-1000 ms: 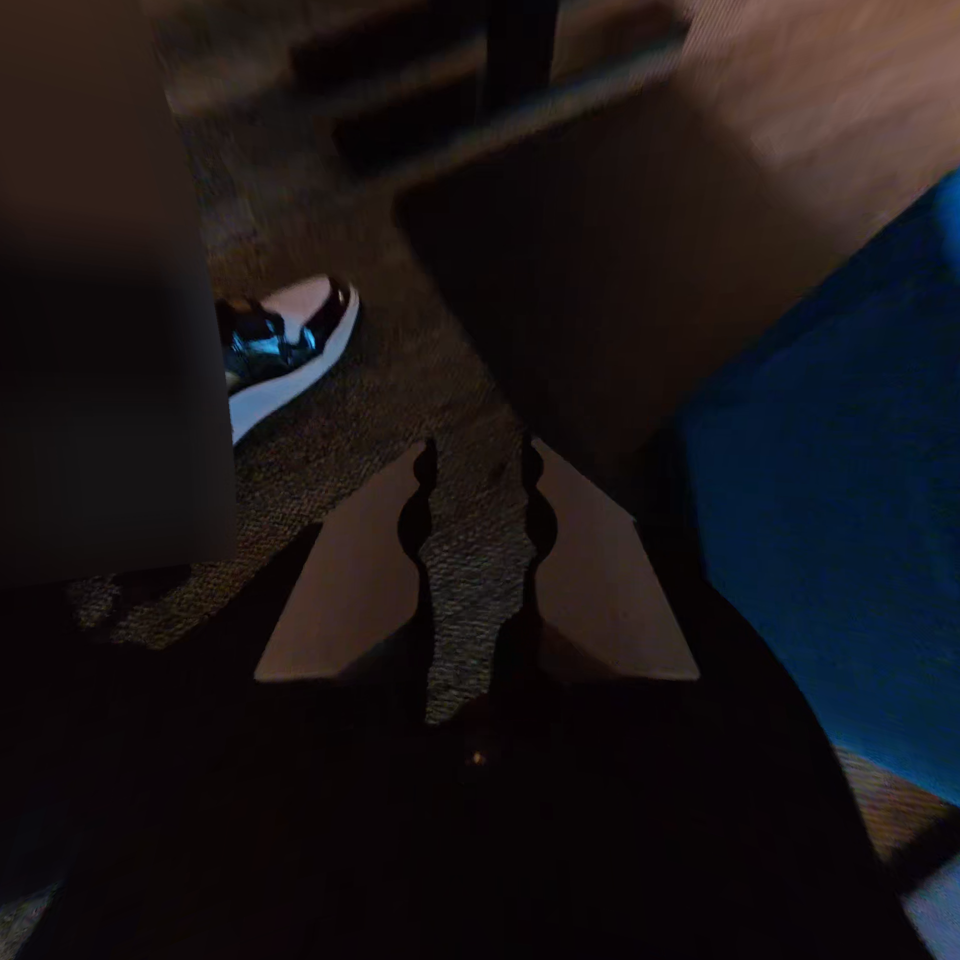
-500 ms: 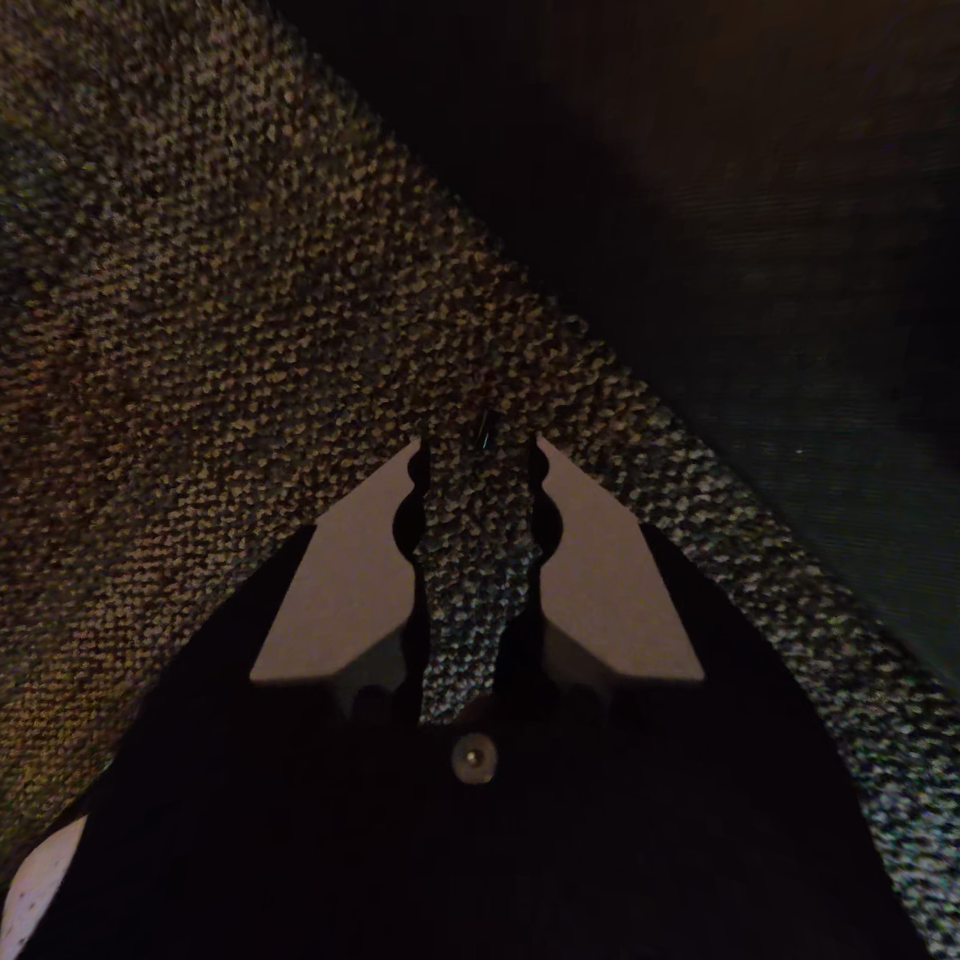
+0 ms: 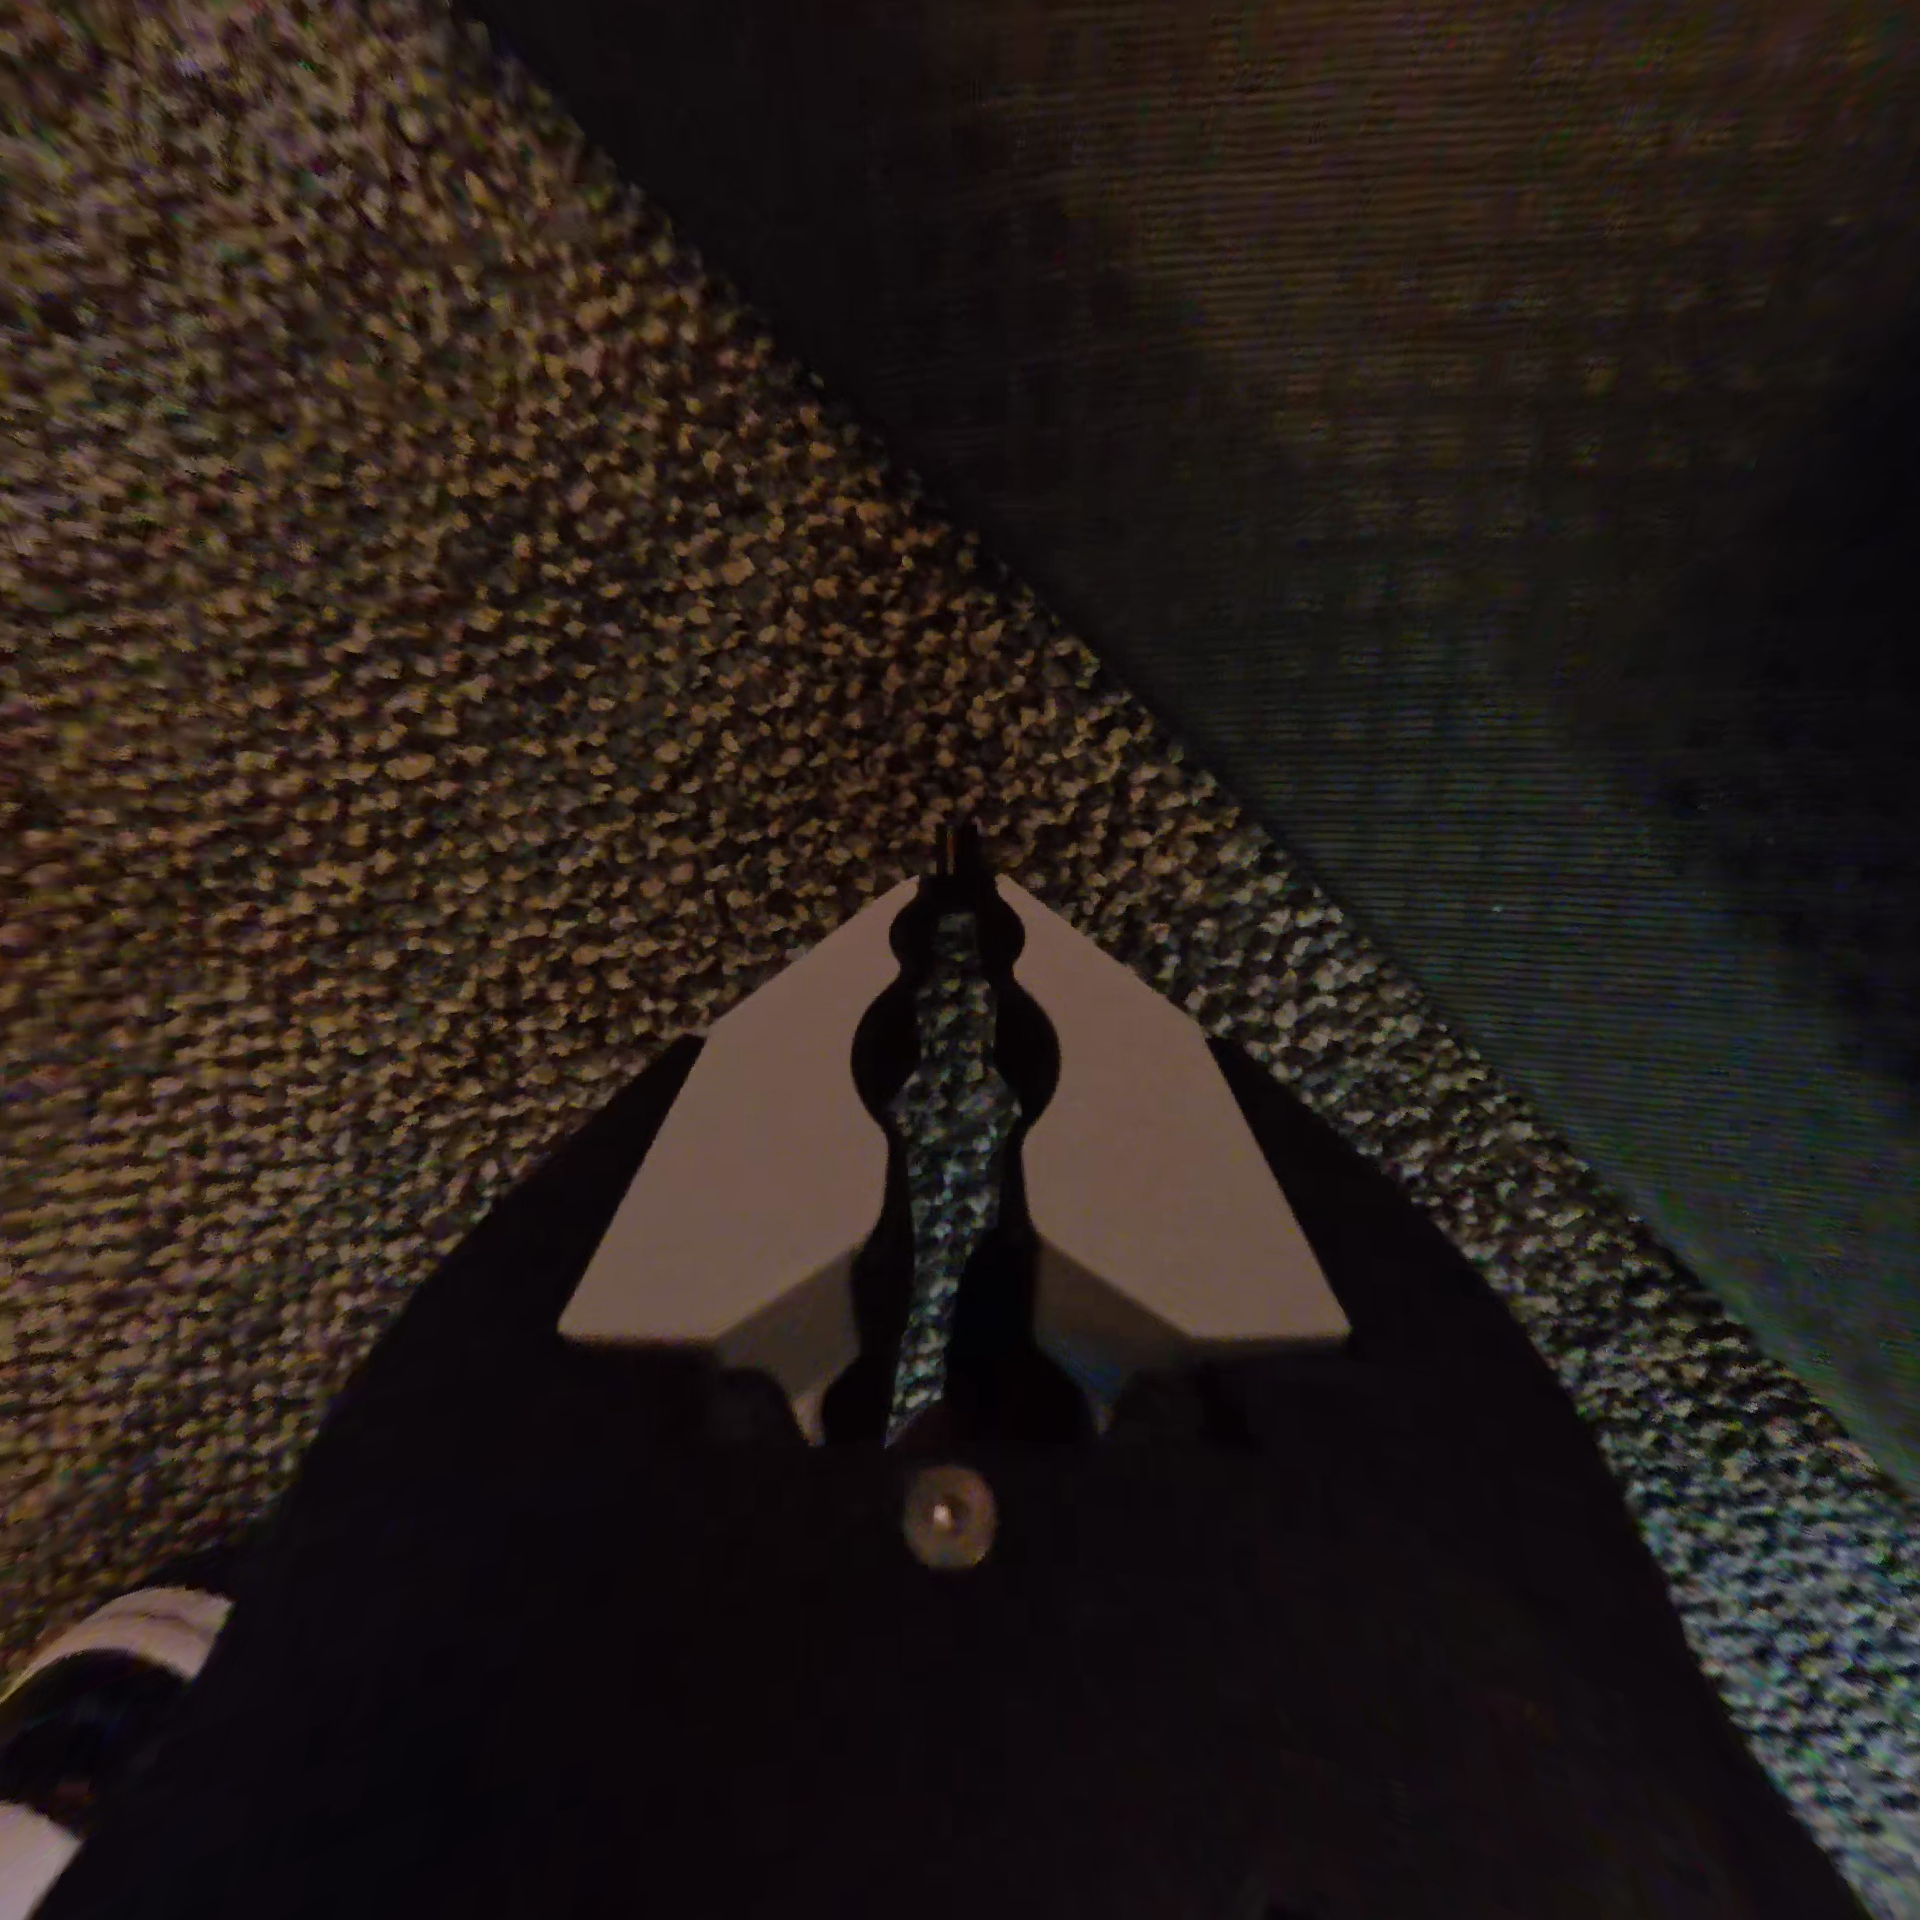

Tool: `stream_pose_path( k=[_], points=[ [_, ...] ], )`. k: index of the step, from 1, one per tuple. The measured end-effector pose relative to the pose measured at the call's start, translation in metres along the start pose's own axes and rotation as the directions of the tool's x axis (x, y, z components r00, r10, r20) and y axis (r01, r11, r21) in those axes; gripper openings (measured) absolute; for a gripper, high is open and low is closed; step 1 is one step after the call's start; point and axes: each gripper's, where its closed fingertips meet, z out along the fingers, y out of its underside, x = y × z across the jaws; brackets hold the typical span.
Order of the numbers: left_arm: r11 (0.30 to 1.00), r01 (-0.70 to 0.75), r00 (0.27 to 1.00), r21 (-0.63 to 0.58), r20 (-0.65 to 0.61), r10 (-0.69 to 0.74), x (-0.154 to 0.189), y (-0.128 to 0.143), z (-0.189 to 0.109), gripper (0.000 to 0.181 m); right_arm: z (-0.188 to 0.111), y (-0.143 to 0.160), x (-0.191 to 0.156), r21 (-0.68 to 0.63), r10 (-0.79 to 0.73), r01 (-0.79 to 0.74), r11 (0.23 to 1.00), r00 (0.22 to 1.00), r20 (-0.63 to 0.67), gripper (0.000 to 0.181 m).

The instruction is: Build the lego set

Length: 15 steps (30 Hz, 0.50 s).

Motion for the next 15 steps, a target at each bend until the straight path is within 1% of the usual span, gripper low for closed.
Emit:
stream_pose_path(
  k=[1,2,4,5,7,11,15],
  points=[
    [1.0,0.002,1.0,0.002,0.0,-0.002,0.0,0.0,0.0,0.02,-0.005,-0.003,-0.002,0.025,0.011,-0.012,1.0,1.0,0.023,0.007],
    [1.0,0.007,1.0,0.002,0.0,-0.007,-0.001,0.0,0.0,0.02,-0.013,-0.008,-0.006,0.065,0.034,-0.038,0.997,0.997,0.064,0.006],
    [1.0,0.011,1.0,0.002,-0.004,-0.011,0.0,0.0,0.0,0.02,-0.04,-0.024,-0.017,0.162,0.057,-0.081,0.984,0.988,0.144,0.006],
    [1.0,0.01,1.0,0.003,-0.006,-0.01,0.0,0.0,0.0,0.02,-0.059,-0.033,-0.022,0.209,0.041,-0.077,0.975,0.985,0.17,0.007],
    [1.0,0.016,1.0,0.01,-0.003,-0.016,0.0,-0.001,0.0,0.02,-0.103,-0.049,-0.035,0.3,-0.048,-0.01,0.954,0.982,0.185,0.006],
    [0.999,0.025,1.0,0.022,0.003,-0.025,-0.002,-0.003,-0.002,0.019,-0.209,-0.07,-0.062,0.448,-0.243,0.152,0.881,0.958,0.151,0.006],
    [1.0,0.016,1.0,0.021,0.011,-0.017,-0.003,-0.003,-0.002,0.02,-0.334,-0.092,-0.1,0.58,-0.347,0.196,0.791,0.924,0.16,0.007]
  ],
)
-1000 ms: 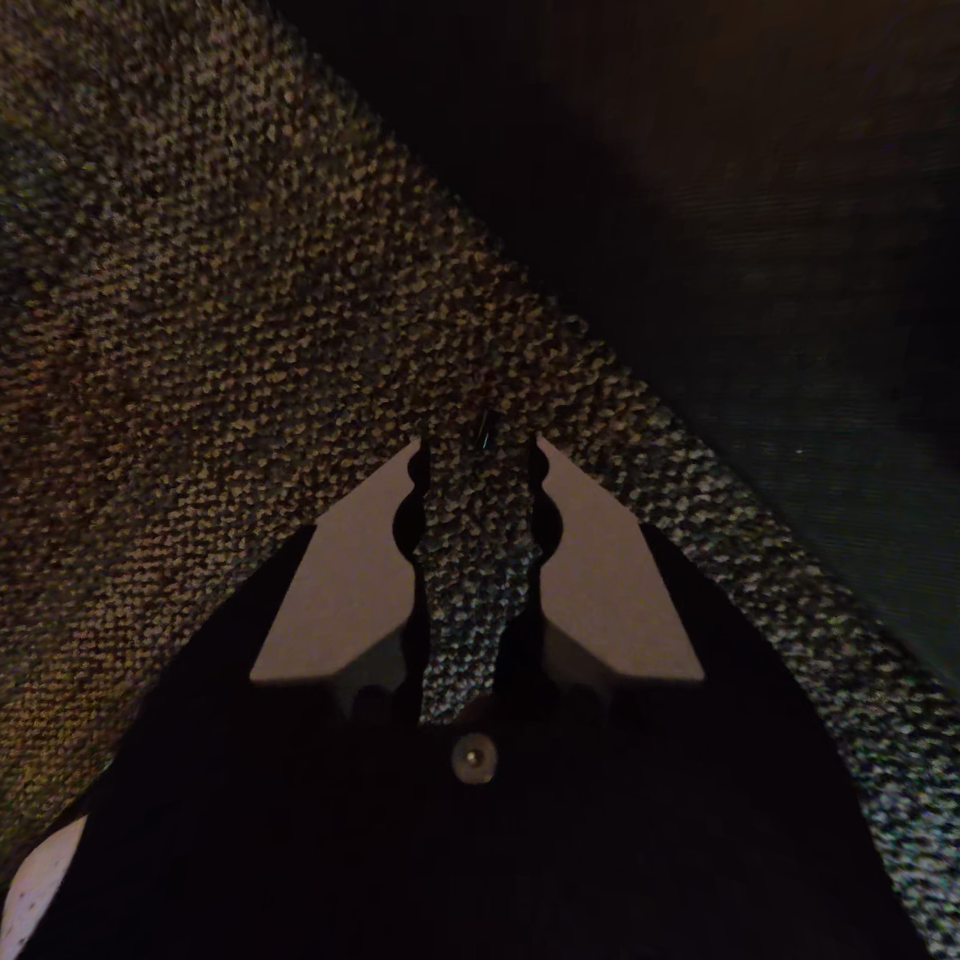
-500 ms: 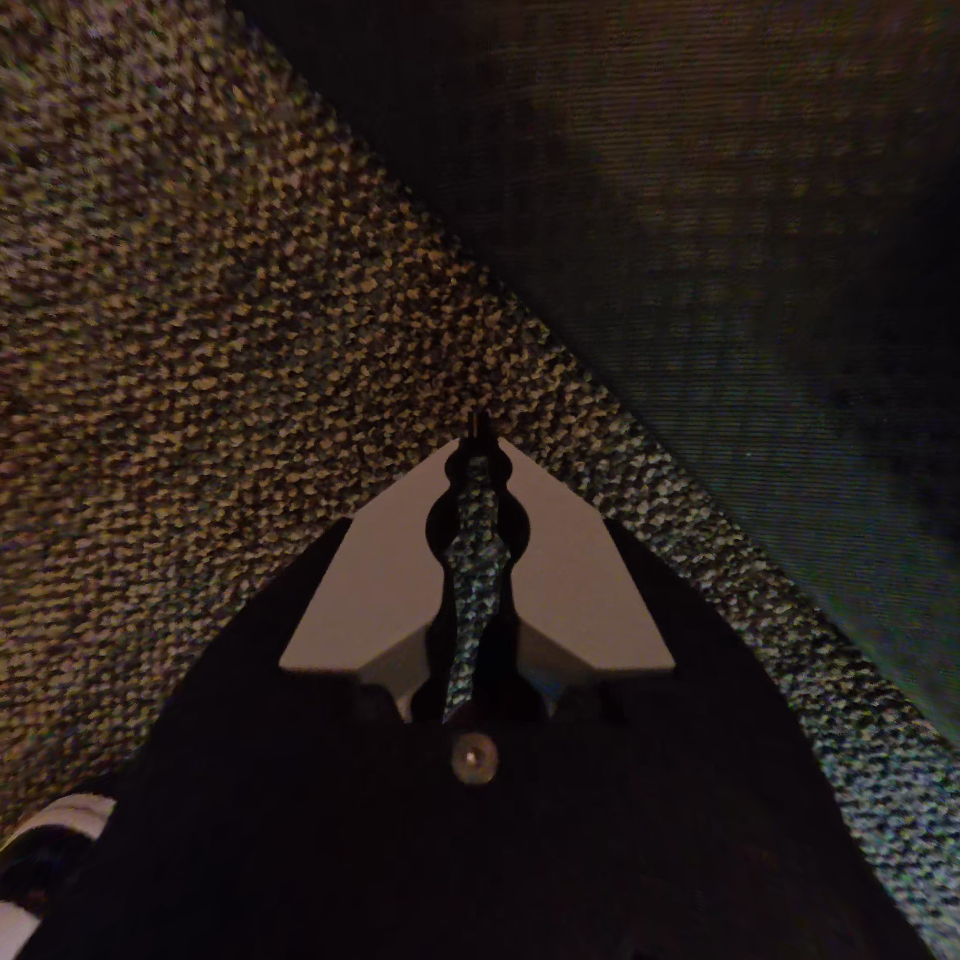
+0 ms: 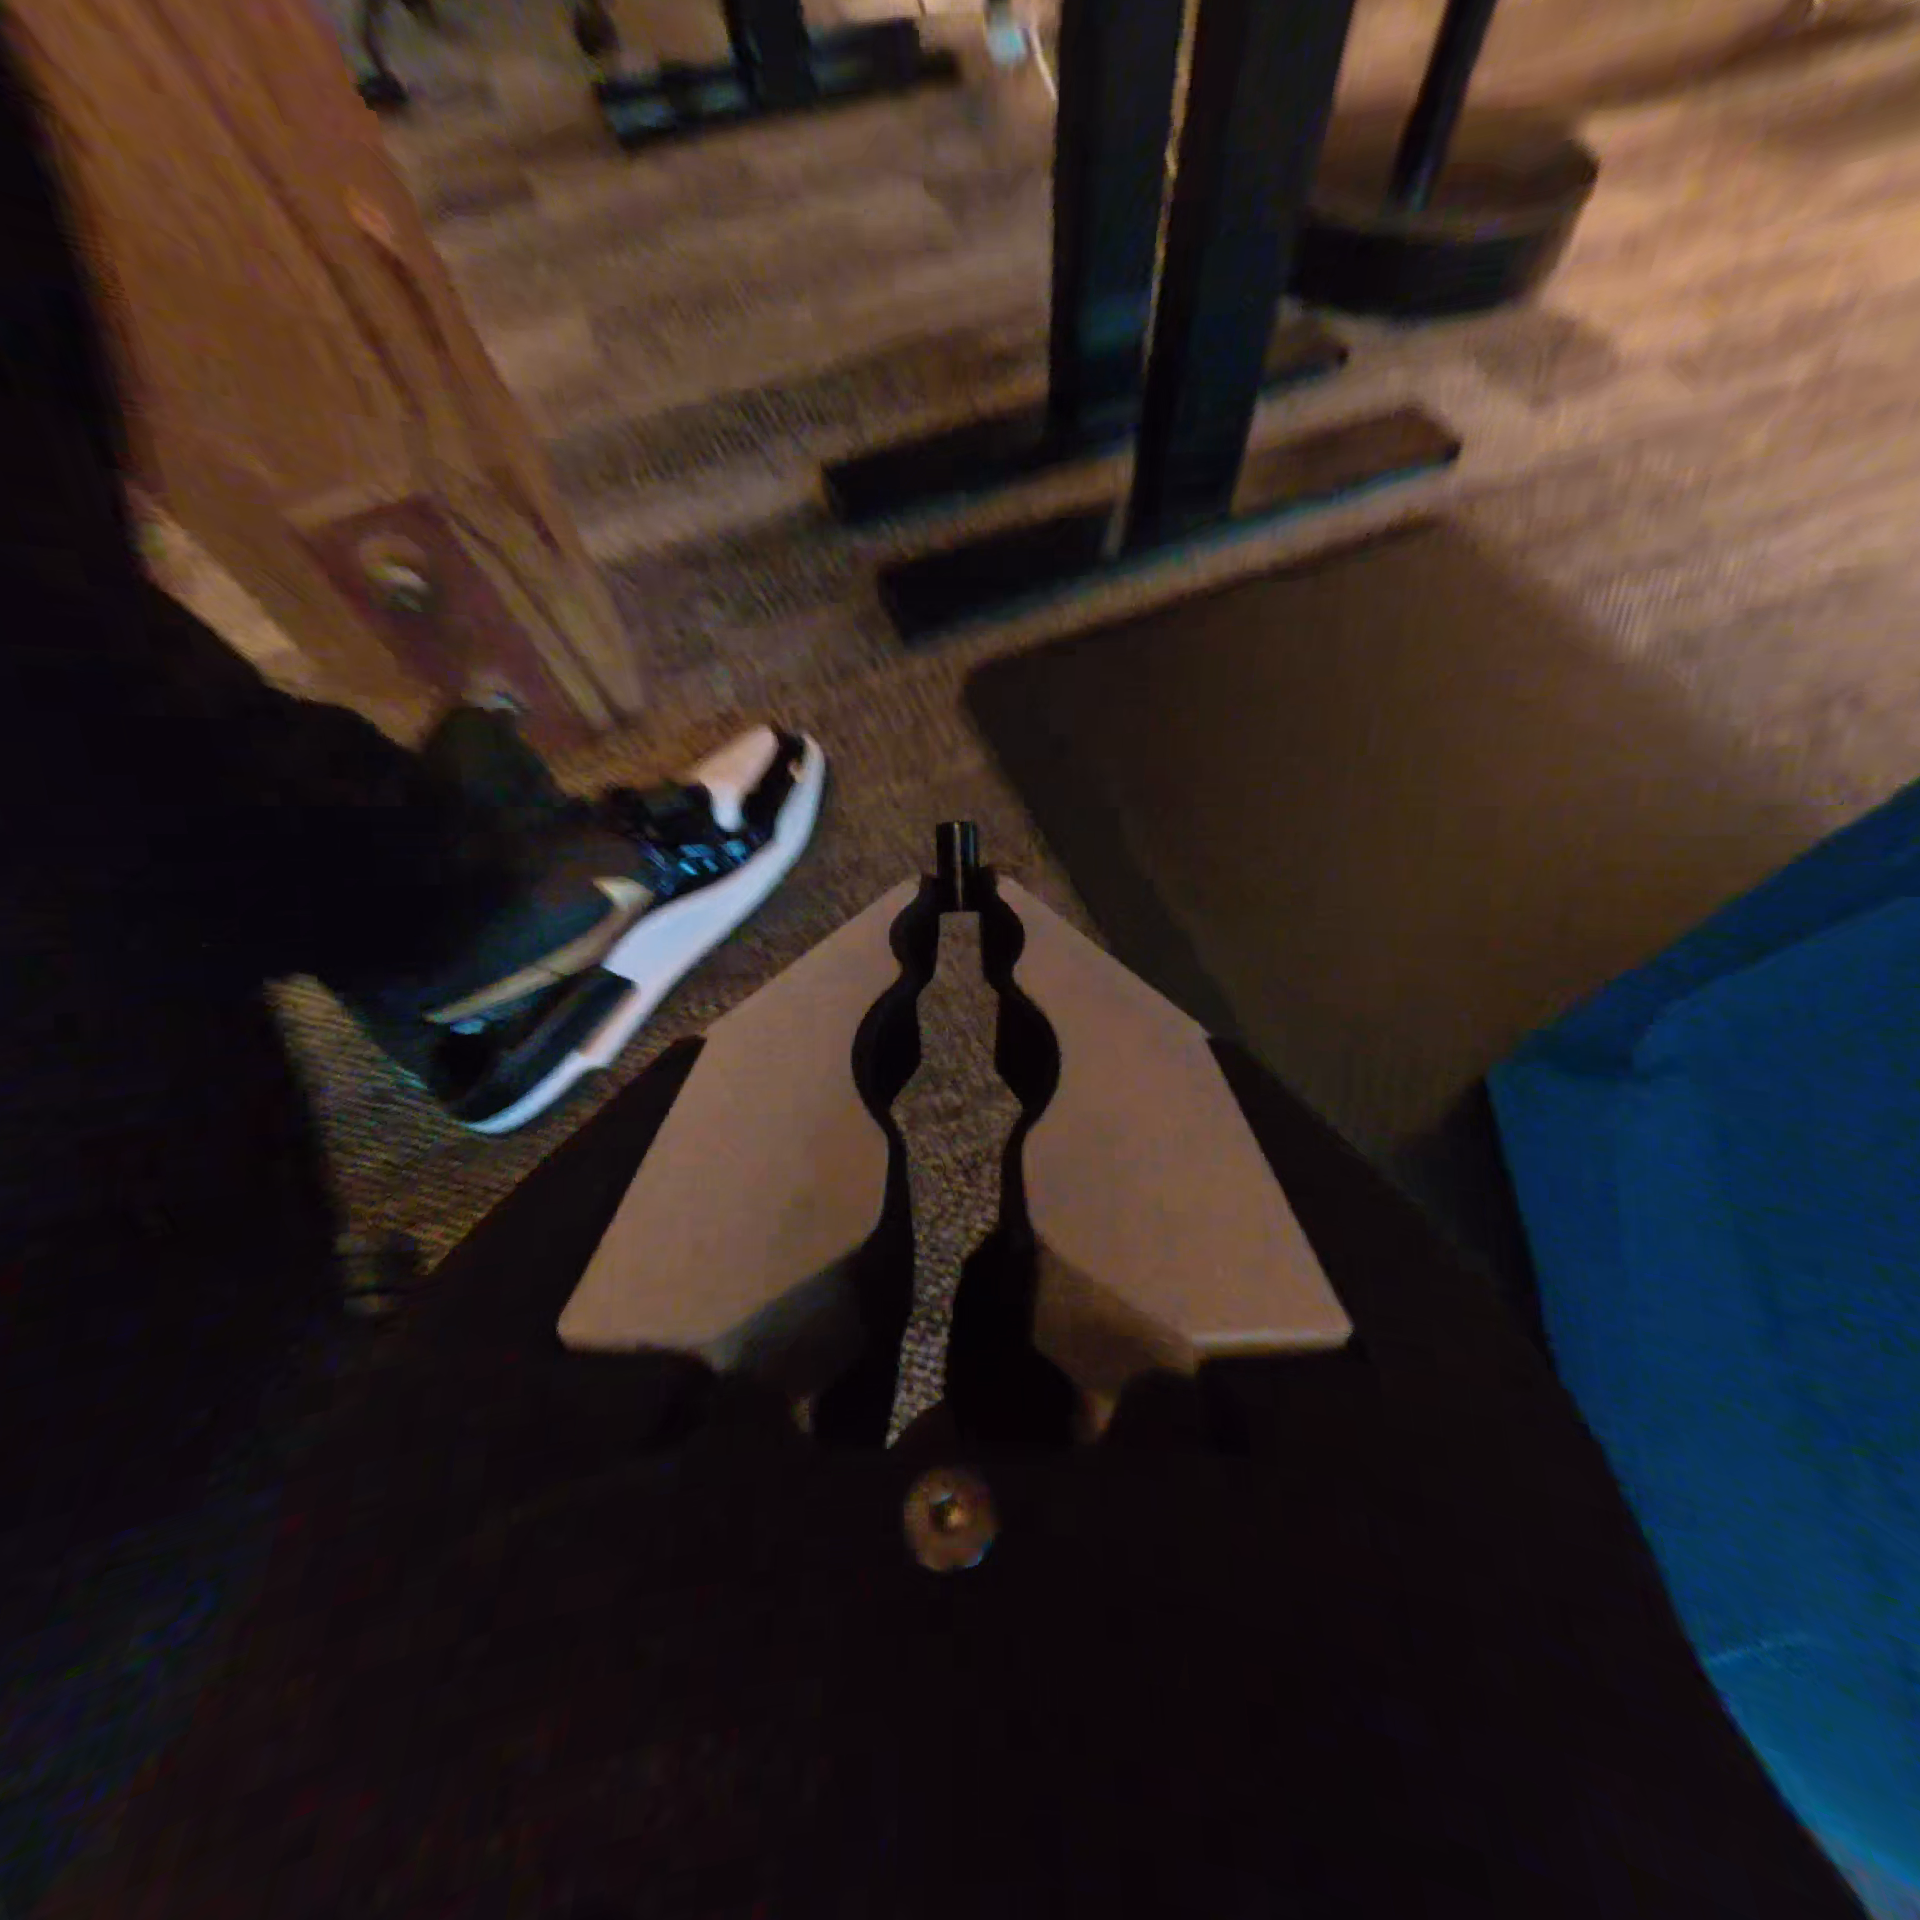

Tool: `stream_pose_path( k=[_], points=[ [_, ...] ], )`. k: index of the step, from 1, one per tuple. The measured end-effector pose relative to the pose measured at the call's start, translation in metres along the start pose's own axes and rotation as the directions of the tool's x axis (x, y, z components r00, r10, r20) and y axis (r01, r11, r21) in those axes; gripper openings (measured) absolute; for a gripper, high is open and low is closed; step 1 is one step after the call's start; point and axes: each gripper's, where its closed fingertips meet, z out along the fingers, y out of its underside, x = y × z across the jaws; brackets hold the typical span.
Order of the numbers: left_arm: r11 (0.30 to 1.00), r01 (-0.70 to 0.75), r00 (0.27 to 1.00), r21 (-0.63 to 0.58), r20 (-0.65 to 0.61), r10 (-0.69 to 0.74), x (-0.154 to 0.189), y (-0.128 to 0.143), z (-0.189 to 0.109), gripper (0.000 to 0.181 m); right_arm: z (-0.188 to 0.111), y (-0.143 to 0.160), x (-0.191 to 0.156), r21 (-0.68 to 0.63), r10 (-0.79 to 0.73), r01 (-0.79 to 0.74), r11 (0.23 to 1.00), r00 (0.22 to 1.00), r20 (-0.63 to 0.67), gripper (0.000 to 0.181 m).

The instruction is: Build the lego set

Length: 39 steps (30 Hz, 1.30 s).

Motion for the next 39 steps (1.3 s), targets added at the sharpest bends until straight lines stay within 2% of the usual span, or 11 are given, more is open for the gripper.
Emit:
stream_pose_path(
  k=[3,7,11,14,17,20,25,28,34,37,39],
  points=[
    [0.999,-0.033,0.999,-0.016,0.005,0.033,0.002,0.002,0.001,0.02,-0.059,-0.078,-0.033,0.105,-0.053,0.051,0.993,0.999,0.013,0.007],
    [0.999,-0.042,0.999,-0.019,0.021,0.042,0.001,0.002,0.001,0.02,-0.14,-0.193,-0.068,0.256,-0.032,0.011,0.967,0.996,0.079,0.007],
    [0.999,-0.038,0.999,0.007,0.028,0.037,0.0,-0.002,-0.003,0.02,-0.209,-0.291,-0.086,0.378,-0.023,-0.017,0.926,0.995,0.101,0.006],
    [0.999,-0.03,0.999,0.045,0.014,0.029,0.002,-0.008,-0.008,0.02,-0.241,-0.343,-0.067,0.391,-0.103,0.103,0.915,0.994,-0.021,0.007],
    [0.997,-0.036,0.999,0.066,-0.012,0.037,0.008,-0.012,-0.01,0.022,-0.26,-0.384,-0.02,0.372,-0.154,0.193,0.908,0.979,-0.133,0.006],
    [0.992,-0.024,0.998,0.126,-0.06,0.032,0.016,-0.022,-0.017,0.021,-0.266,-0.407,0.036,0.308,-0.236,0.285,0.908,0.953,-0.188,0.007],
    [0.989,0.079,0.981,0.127,-0.184,-0.055,0.021,-0.027,-0.015,0.027,-0.26,-0.406,0.133,0.179,-0.297,0.328,0.928,0.938,-0.177,0.007],
    [0.992,0.058,0.973,0.116,-0.229,-0.03,0.023,-0.028,-0.009,0.027,-0.256,-0.398,0.175,0.135,-0.273,0.297,0.945,0.946,-0.172,0.007],
    [0.992,-0.007,0.914,0.129,-0.401,0.058,0.045,-0.056,-0.004,0.03,-0.259,-0.383,0.199,0.042,-0.3,0.309,0.95,0.942,-0.149,0.006],
    [0.993,0.035,0.818,0.115,-0.574,0.037,0.078,-0.078,-0.006,0.031,-0.262,-0.381,0.21,0.034,-0.274,0.281,0.959,0.951,-0.143,0.007],
    [0.99,-0.032,0.784,0.141,-0.61,0.112,0.099,-0.087,0.001,0.03,-0.26,-0.377,0.213,0.024,-0.251,0.256,0.966,0.96,-0.125,0.007]
  ],
)
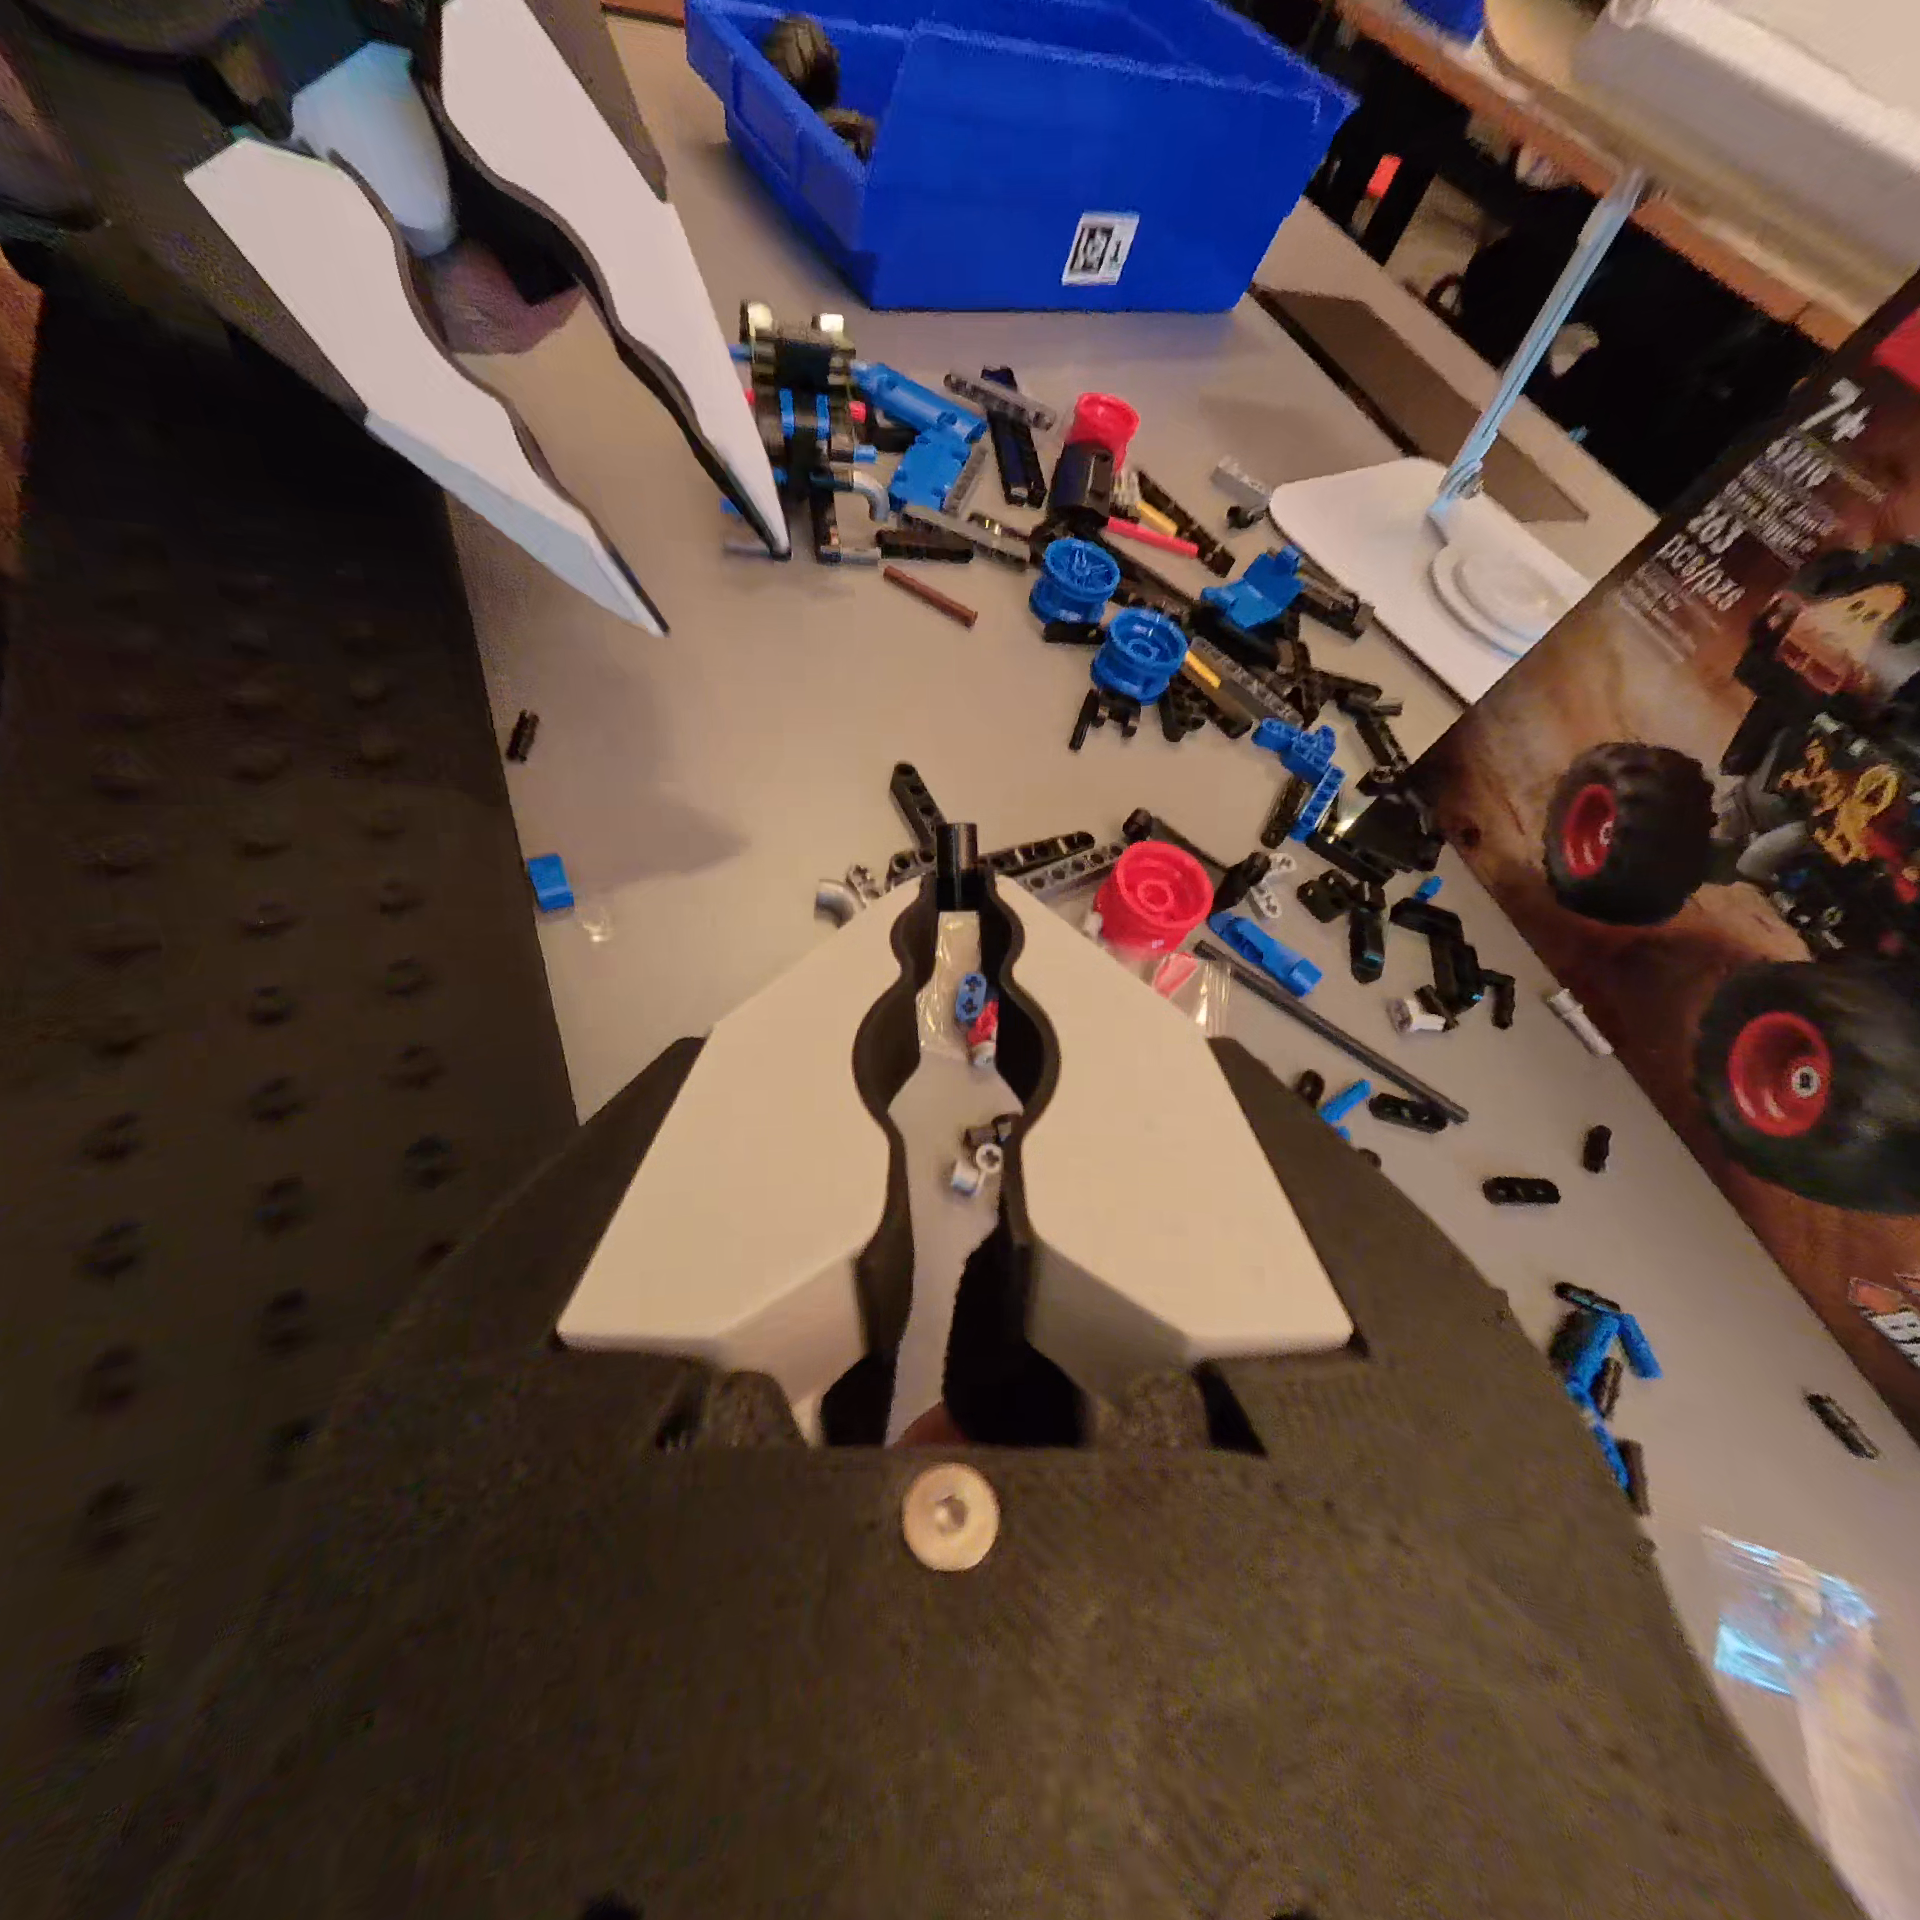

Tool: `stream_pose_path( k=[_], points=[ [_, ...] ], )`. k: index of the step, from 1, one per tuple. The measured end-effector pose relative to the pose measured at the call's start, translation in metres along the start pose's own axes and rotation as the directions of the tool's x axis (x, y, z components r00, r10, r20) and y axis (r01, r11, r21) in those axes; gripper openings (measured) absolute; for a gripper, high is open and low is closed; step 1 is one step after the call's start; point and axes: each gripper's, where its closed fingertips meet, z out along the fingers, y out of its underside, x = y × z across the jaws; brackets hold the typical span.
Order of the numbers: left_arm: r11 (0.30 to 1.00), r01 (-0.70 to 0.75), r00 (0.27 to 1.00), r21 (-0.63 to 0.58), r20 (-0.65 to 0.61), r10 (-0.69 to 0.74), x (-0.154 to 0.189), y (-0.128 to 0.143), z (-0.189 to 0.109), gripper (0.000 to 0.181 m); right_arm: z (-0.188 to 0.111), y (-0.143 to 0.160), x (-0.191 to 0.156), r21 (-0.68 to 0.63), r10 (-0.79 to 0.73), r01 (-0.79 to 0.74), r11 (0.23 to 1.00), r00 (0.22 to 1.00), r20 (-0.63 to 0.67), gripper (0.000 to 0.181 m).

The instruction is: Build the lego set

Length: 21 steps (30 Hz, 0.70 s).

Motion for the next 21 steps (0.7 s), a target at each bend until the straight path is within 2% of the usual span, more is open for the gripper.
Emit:
stream_pose_path(
  k=[2,5,9,13,16,21],
  points=[
    [0.999,-0.034,0.999,-0.041,-0.031,0.033,0.001,-0.003,0.02,0.032,0.003,0.009,-0.003,-0.049,0.002,-0.001,0.999,0.999,0.032,0.007],
    [1.0,0.0,0.991,-0.03,-0.135,-0.004,0.008,-0.015,0.043,0.031,0.008,0.023,-0.008,-0.141,-0.001,0.008,0.99,0.999,0.052,0.007],
    [0.993,-0.095,0.979,-0.065,-0.188,0.082,0.018,-0.013,0.066,0.03,0.015,0.042,-0.015,-0.265,-0.019,0.045,0.963,0.995,0.099,0.007],
    [0.997,-0.065,0.968,-0.051,-0.247,0.05,0.022,-0.011,0.073,0.026,0.02,0.05,-0.029,-0.338,0.019,0.045,0.94,0.983,0.185,0.006],
    [0.995,-0.067,0.961,-0.068,-0.271,0.047,0.028,-0.002,0.077,0.021,0.026,0.061,-0.033,-0.405,0.026,0.06,0.912,0.978,0.205,0.006],
    [0.997,-0.052,0.961,-0.057,-0.274,0.034,0.031,0.0,0.078,0.011,0.03,0.06,-0.035,-0.421,0.058,0.035,0.906,0.976,0.208,0.009]
  ],
)
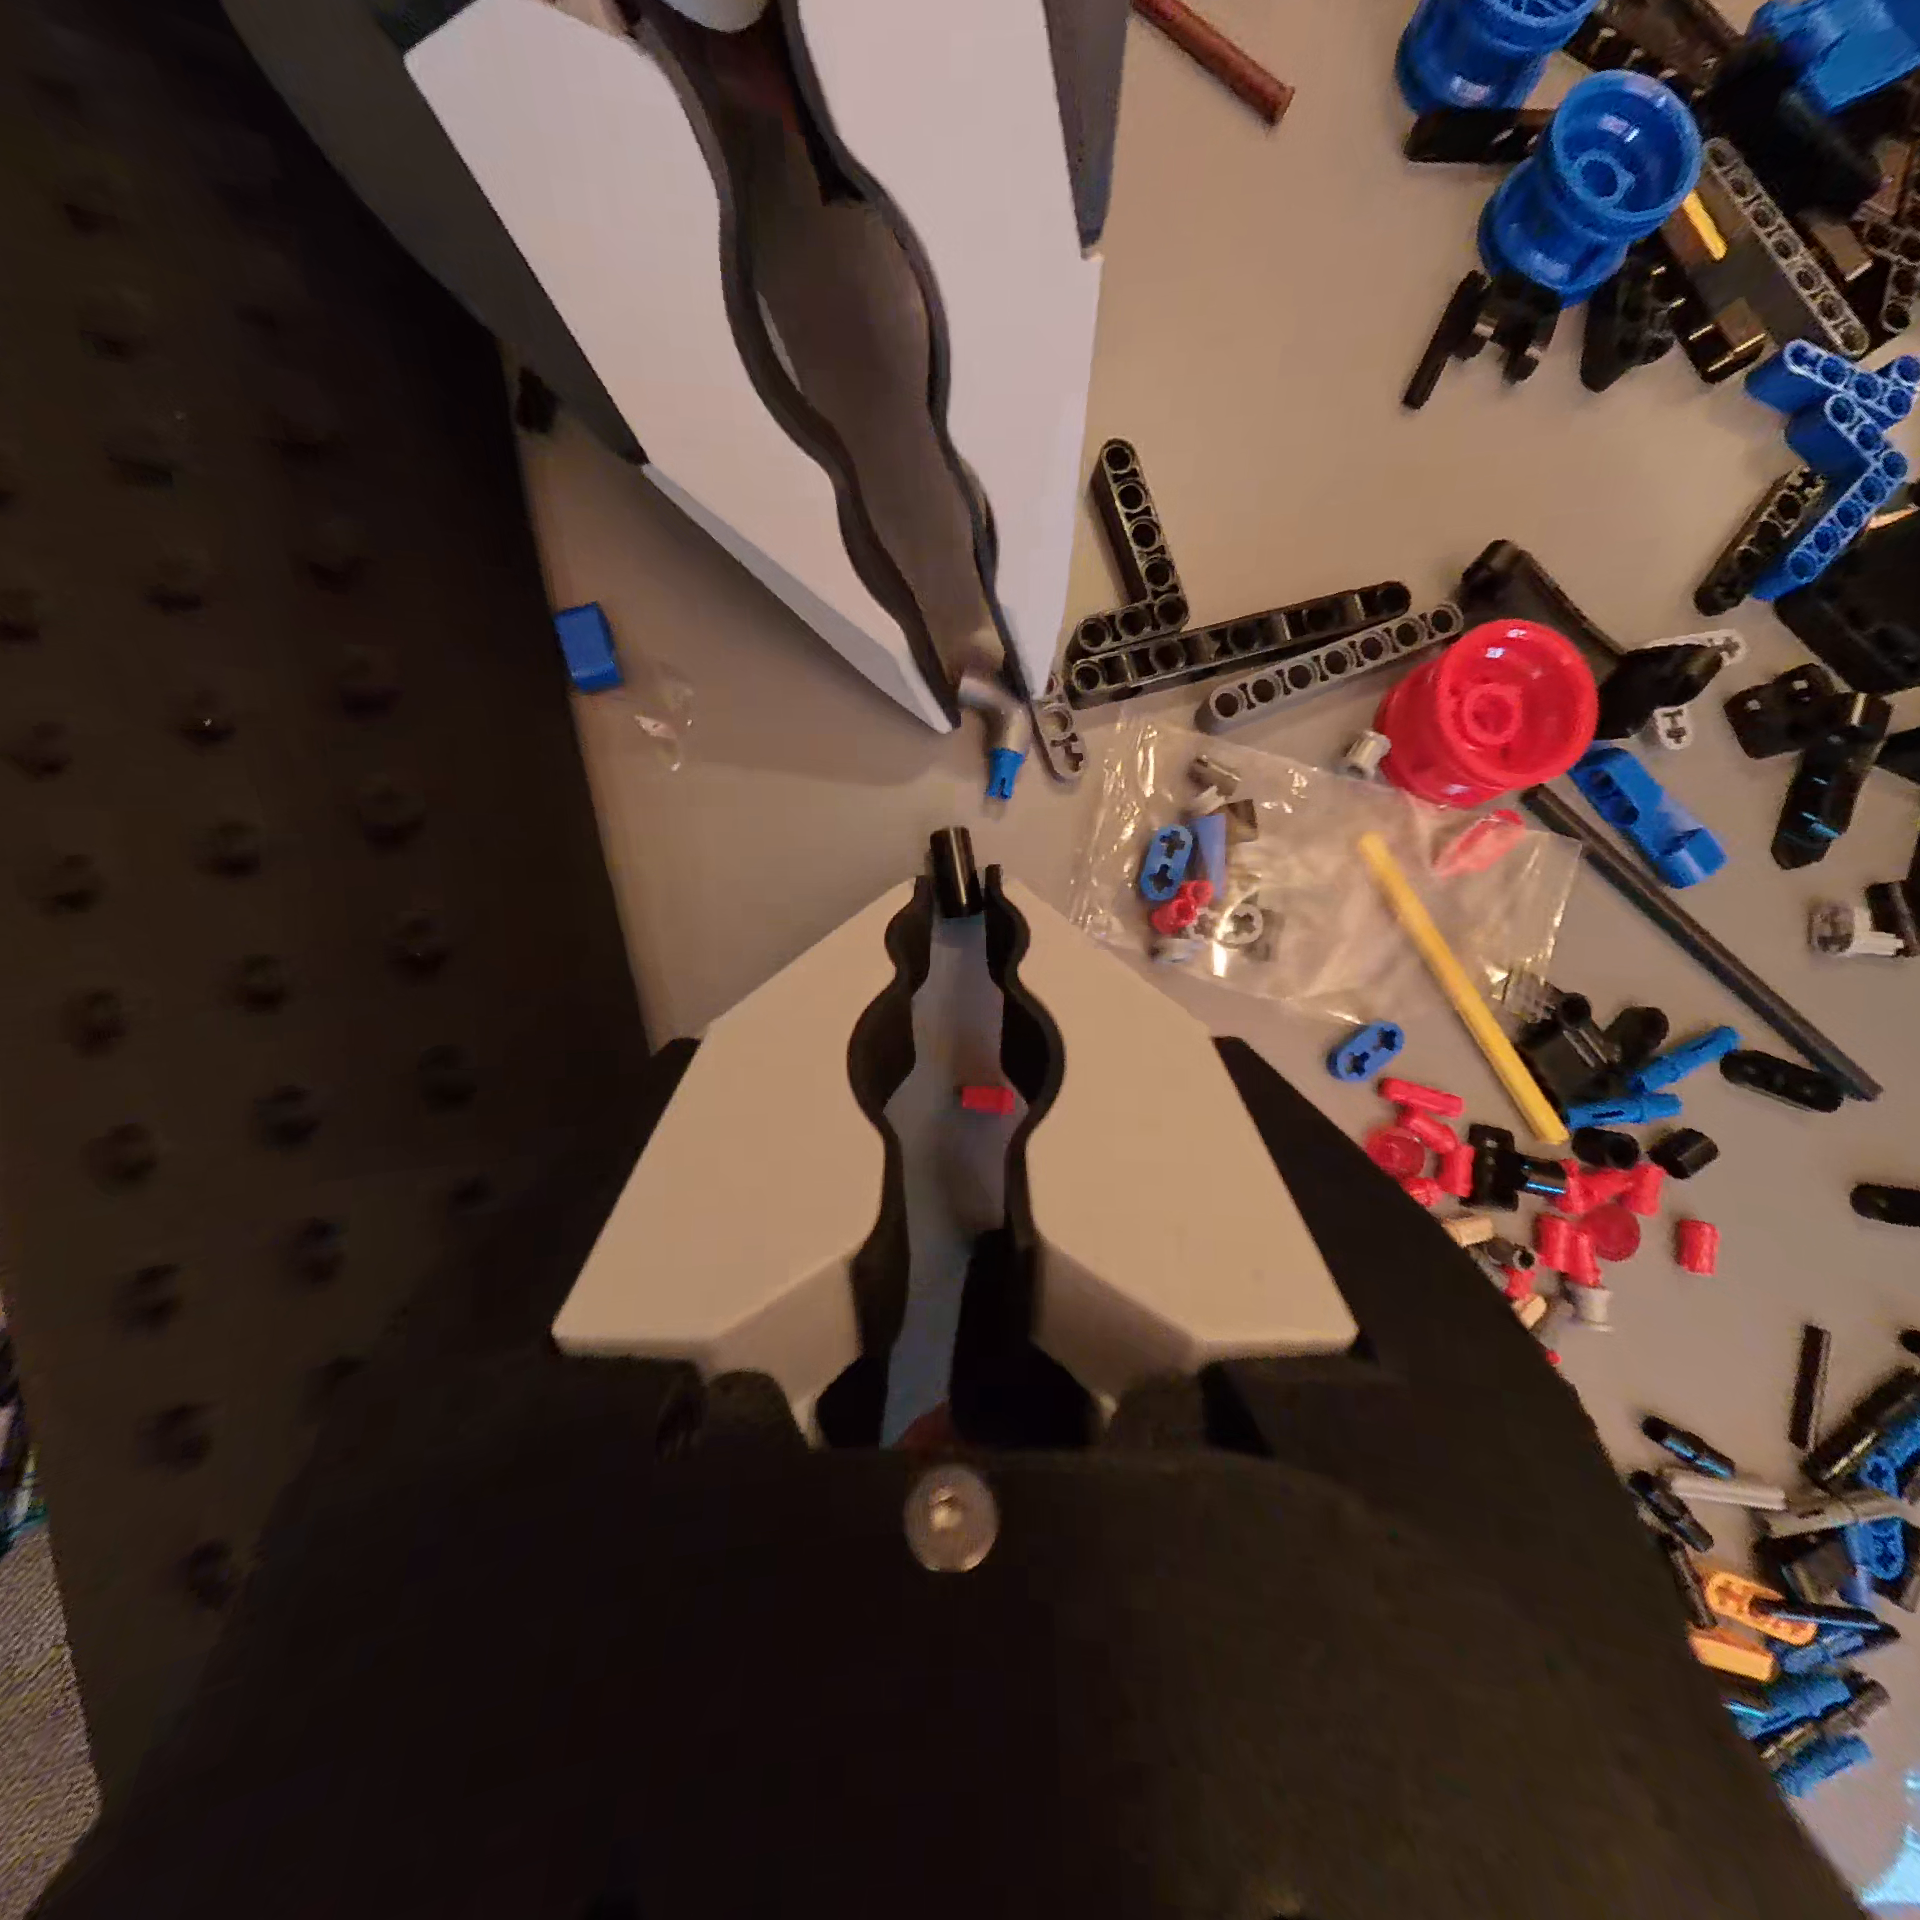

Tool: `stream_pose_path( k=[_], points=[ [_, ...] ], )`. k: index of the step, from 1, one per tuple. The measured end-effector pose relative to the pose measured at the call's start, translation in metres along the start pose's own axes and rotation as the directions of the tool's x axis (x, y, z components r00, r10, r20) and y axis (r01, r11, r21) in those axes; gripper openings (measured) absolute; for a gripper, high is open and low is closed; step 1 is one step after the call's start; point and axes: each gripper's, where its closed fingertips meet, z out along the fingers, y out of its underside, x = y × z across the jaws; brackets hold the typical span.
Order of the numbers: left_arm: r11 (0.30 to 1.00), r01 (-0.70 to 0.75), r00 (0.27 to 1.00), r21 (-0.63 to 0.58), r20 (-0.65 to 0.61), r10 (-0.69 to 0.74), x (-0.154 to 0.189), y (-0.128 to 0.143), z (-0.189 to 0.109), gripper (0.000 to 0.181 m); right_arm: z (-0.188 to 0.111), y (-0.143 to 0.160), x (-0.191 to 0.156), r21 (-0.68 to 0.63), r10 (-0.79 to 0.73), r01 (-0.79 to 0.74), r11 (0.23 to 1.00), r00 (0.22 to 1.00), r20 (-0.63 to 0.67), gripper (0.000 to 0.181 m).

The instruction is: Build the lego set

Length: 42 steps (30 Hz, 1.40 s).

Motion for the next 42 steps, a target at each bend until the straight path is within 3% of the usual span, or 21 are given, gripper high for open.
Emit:
stream_pose_path(
  k=[5,8,22,30,42],
  points=[
    [1.0,0.021,1.0,0.018,-0.003,-0.021,0.0,-0.001,0.001,0.01,0.001,-0.003,-0.001,0.03,0.027,-0.027,0.999,1.0,0.003,0.016],
    [1.0,0.013,1.0,0.022,-0.001,-0.013,0.0,-0.001,0.001,0.01,0.001,-0.002,-0.002,0.04,0.033,-0.033,0.999,0.999,0.002,0.006],
    [1.0,0.003,0.999,0.013,0.039,-0.004,-0.001,-0.004,0.004,0.009,0.004,-0.006,0.008,0.091,0.165,-0.159,0.983,0.984,-0.062,0.006],
    [0.998,-0.048,0.991,-0.027,0.127,0.051,-0.005,-0.003,0.005,0.006,0.004,-0.007,0.007,0.072,0.149,-0.138,0.988,0.974,-0.172,0.006],
    [0.997,0.058,0.979,-0.047,0.199,-0.048,-0.018,-0.007,0.014,0.005,0.007,-0.008,0.026,0.087,0.229,-0.212,0.973,0.924,-0.306,0.005]
  ],
)
